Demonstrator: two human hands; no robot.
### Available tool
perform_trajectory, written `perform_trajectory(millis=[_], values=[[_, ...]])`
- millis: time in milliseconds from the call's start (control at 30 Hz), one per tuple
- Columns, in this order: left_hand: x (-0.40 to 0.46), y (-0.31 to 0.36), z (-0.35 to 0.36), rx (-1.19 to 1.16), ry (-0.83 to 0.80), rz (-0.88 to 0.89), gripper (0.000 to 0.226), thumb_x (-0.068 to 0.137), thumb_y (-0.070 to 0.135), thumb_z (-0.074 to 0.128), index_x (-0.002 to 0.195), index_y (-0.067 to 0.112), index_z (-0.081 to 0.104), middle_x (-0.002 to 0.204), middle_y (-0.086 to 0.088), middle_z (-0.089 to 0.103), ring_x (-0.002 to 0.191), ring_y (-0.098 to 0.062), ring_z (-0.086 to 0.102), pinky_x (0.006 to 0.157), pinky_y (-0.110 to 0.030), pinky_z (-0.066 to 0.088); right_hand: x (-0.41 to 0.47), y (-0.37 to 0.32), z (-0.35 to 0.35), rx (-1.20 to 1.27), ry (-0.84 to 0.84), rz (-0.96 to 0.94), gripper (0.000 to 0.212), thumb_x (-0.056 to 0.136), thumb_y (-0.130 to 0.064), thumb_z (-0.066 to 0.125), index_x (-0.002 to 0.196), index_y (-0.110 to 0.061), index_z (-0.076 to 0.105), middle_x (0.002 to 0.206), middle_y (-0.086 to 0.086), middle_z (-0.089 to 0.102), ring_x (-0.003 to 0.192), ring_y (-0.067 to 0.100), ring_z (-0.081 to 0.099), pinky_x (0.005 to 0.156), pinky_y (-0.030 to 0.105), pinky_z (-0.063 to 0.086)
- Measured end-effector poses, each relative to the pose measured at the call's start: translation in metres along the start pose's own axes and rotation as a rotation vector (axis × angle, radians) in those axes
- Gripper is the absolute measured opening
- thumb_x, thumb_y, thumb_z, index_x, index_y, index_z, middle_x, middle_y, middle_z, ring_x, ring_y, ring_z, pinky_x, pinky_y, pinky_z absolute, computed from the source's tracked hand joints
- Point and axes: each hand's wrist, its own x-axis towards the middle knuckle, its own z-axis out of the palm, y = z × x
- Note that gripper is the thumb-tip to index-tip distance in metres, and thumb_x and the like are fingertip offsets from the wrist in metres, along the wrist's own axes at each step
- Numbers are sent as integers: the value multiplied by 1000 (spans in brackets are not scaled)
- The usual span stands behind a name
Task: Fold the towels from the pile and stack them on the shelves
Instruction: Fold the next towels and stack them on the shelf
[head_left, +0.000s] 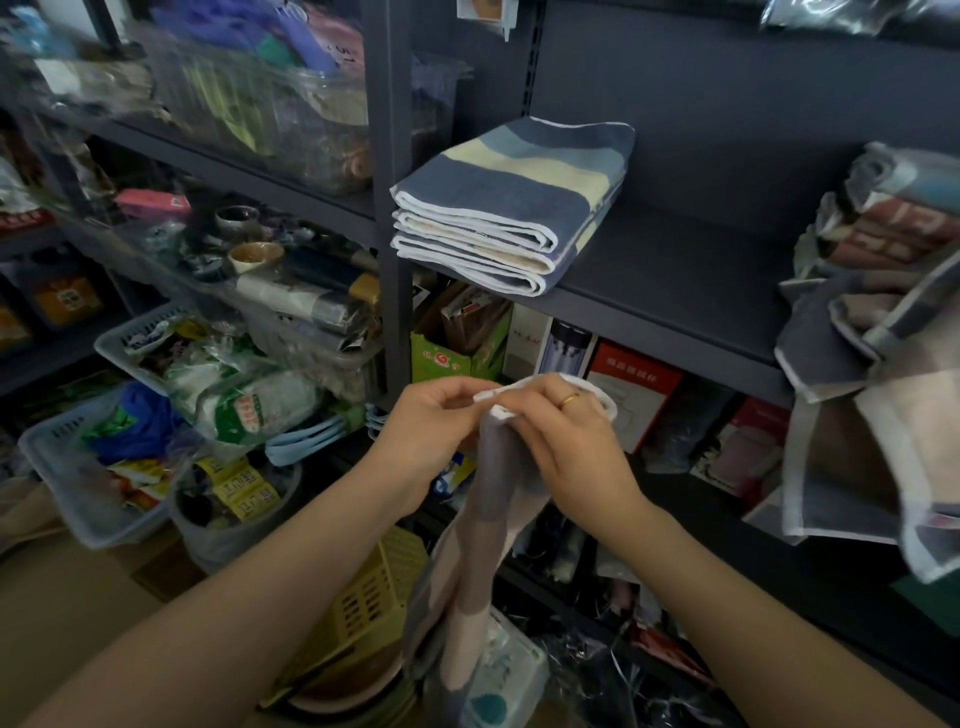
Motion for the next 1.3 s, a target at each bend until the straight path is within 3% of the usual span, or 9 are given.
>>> perform_trajectory(millis=[133,267,400,600,733,900,1000,1100,1300], values=[[-5,1,-2,-60,-2,-27,13,88,4,57,91,10,68,71,1,70,63,-6,65,54,-16,50,0,-3,0,74,8,11,28,92,-24,42,111,-15,60,95,13,57,80,30,61,62,45,54],[-11,5,-1,-188,-87,-18,23,92,21,50,94,12,70,86,-2,73,80,-10,67,67,-19,53,-2,-6,-3,27,153,42,18,90,-25,49,97,-15,62,91,5,64,79,24,64,62,41,54],[-17,10,-4,96,-185,222,21,80,4,63,91,21,67,82,12,70,81,-1,63,71,-15,49,-5,-10,-5,21,192,135,21,83,-34,49,90,-15,56,85,-1,65,74,19,64,54,42,53],[-11,13,-7,178,-238,289,21,82,0,60,89,20,64,75,16,67,75,2,59,69,-14,48,-6,-11,-7,80,201,82,23,87,-31,49,93,-11,58,89,1,63,77,10,57,60,34,49],[-4,10,-21,132,-88,258,20,87,5,56,86,24,64,81,9,67,77,-4,60,70,-20,48,-3,-1,-16,70,71,129,29,84,-37,48,95,-15,63,86,-7,65,76,1,54,66,14,42],[3,6,-27,214,107,277,21,90,10,55,82,29,60,82,7,63,78,-5,57,72,-23,46,-5,20,-28,10,-317,206,16,89,-35,58,88,-20,64,67,-11,60,60,3,53,56,26,40],[4,4,-33,203,91,231,19,90,11,54,81,27,61,82,3,62,82,-12,56,77,-30,44,-14,31,-25,-122,-314,136,36,90,-49,42,85,-21,62,59,-15,48,50,0,40,60,24,29],[5,-1,-37,216,73,220,20,91,12,53,81,28,61,82,4,62,83,-12,56,77,-31,43,-21,34,-22,-152,-333,135,55,82,-59,21,85,-19,59,68,-14,51,64,5,44,75,28,21],[16,-16,-62,222,107,222,28,91,11,54,75,32,61,77,5,59,73,-5,54,67,-27,41,-14,36,-31,-234,-276,-27,31,82,-46,45,81,-20,63,82,-6,63,80,19,58,73,29,25]])
